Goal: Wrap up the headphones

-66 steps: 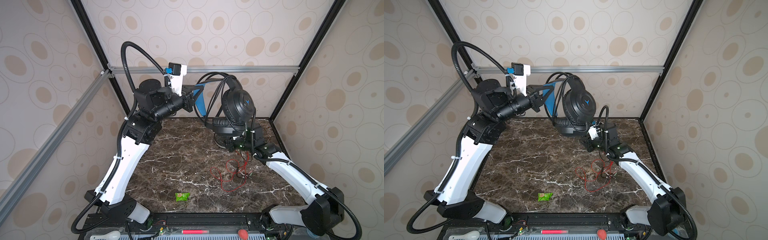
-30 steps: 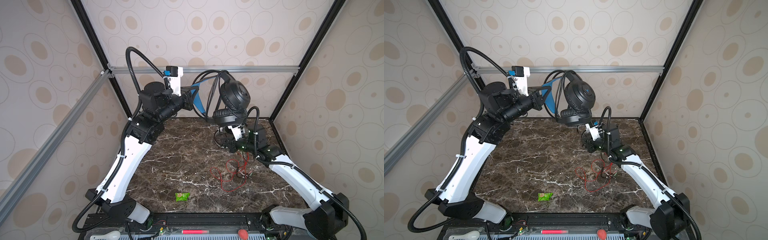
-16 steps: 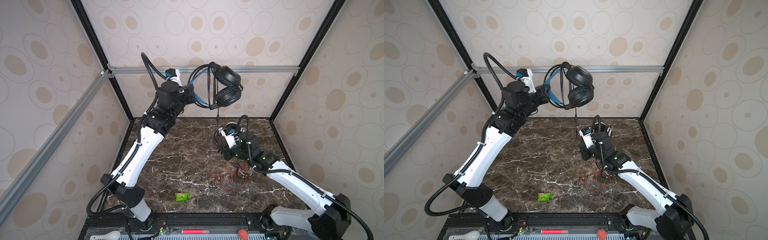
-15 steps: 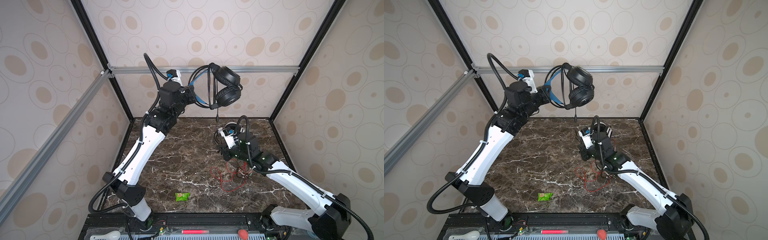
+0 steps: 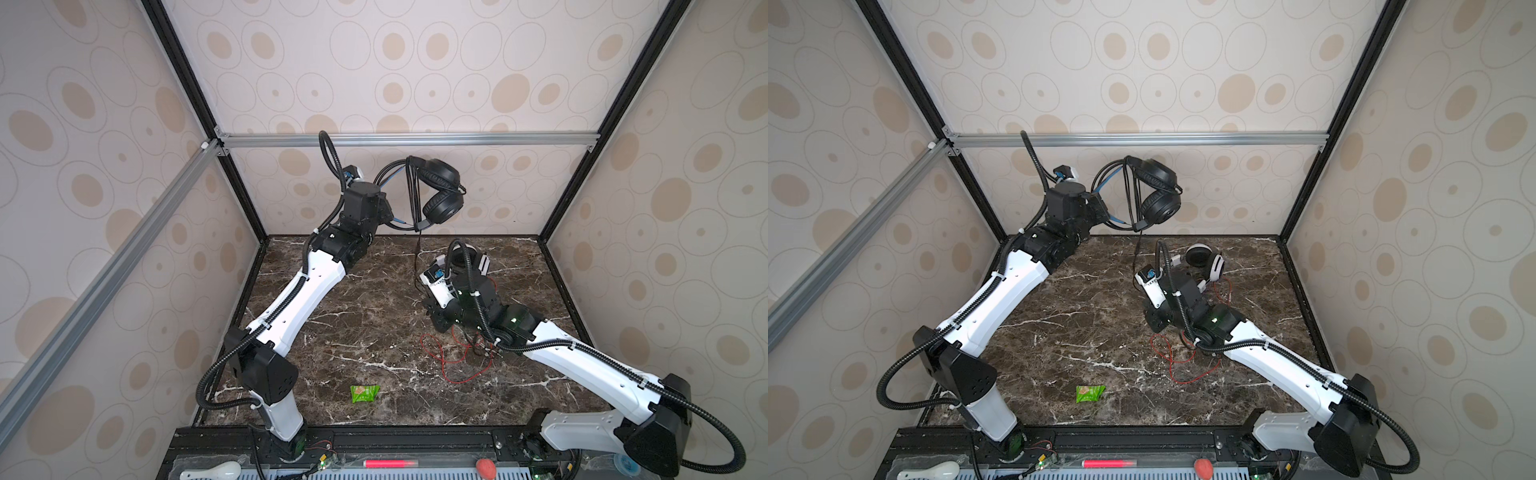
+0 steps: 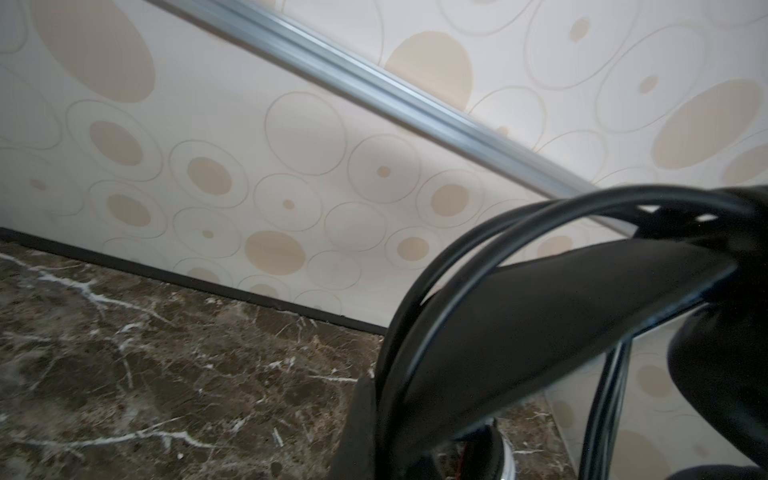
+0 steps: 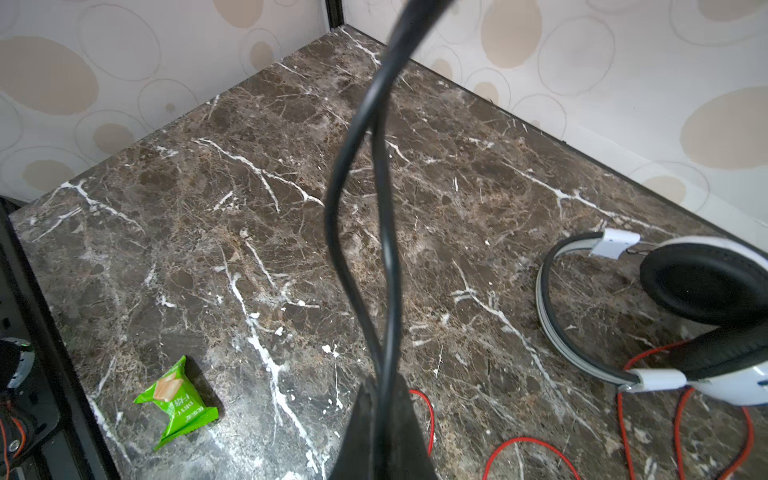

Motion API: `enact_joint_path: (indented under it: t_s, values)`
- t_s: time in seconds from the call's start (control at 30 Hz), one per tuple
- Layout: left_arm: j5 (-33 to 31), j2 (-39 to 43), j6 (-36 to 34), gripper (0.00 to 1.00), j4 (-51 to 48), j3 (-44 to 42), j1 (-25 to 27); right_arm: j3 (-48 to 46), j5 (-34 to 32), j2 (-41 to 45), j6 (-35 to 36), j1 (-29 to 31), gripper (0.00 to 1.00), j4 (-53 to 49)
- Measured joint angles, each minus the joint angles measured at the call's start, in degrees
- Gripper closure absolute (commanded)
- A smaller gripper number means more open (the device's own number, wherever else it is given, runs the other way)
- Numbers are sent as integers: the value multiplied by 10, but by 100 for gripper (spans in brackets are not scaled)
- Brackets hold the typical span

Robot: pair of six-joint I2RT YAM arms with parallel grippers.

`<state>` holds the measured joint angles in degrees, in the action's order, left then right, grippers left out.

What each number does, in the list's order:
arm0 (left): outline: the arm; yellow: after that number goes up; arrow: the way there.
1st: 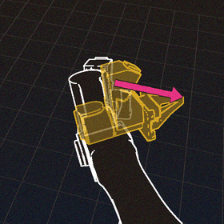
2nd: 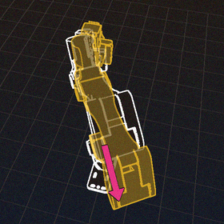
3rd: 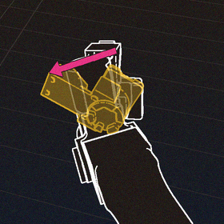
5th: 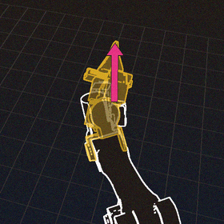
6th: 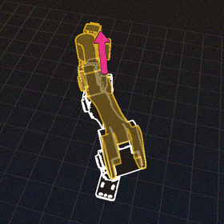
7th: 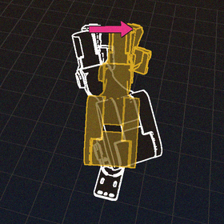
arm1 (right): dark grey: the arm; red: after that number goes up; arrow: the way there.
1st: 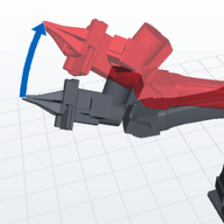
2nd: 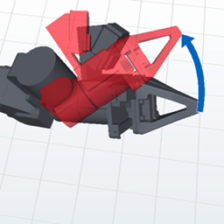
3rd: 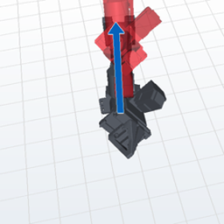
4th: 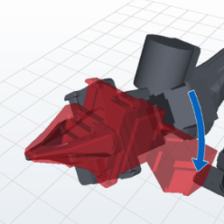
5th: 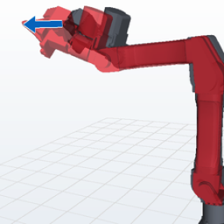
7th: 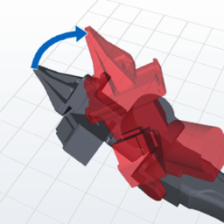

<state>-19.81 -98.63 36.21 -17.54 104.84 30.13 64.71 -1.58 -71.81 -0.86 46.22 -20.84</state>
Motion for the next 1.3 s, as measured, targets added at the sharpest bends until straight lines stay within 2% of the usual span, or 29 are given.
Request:
enact_joint_path:
  t_s: [0.2, 0.37, 0.5, 0.73, 0.93, 1.3]
  values:
    - [-61, 0, -69, 100, 11, -101, 10, 78, -4, -18, 32, 17, 100, -41]
    - [-69, 15, -137, 100, 31, -188, 20, 180, -42, -53, 78, 17, 100, -107]
    - [-49, 56, -203, 100, 46, -245, 34, 257, -69, -98, 121, 10, 100, -167]
    - [14, 140, -299, 100, 65, -318, 41, 325, -109, -140, 174, -9, 100, -229]
    - [72, 187, -341, 100, 66, -352, 41, 353, -144, -172, 216, -15, 100, -258]
    - [148, 190, -370, 100, 58, -352, 42, 382, -202, -190, 320, 1, 100, -279]
